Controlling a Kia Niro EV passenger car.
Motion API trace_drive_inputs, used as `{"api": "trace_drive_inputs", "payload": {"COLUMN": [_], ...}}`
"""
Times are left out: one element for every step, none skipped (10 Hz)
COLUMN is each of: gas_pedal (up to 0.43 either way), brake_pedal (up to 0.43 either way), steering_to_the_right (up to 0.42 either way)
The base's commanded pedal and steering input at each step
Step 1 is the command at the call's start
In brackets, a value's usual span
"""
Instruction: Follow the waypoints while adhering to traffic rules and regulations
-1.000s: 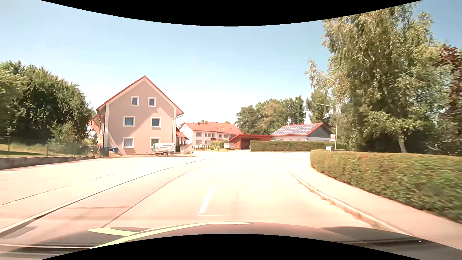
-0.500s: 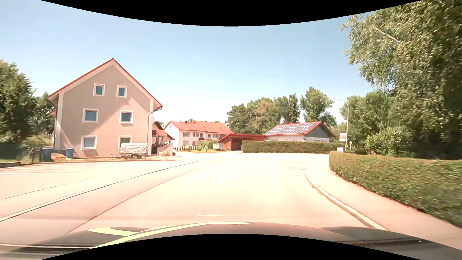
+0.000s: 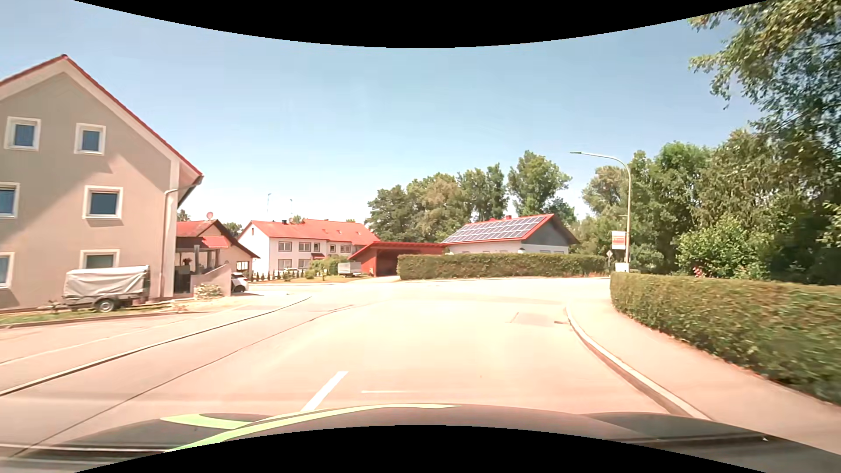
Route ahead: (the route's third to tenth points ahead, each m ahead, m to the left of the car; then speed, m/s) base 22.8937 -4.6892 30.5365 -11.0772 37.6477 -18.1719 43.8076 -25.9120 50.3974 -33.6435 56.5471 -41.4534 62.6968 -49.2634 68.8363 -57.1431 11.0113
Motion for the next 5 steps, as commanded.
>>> {"api": "trace_drive_inputs", "payload": {"gas_pedal": [0.008,0.008,0.008,0.008,0.008], "brake_pedal": [0.000,0.000,0.000,0.000,0.000], "steering_to_the_right": [0.095,0.097,0.101,0.104,0.104]}}
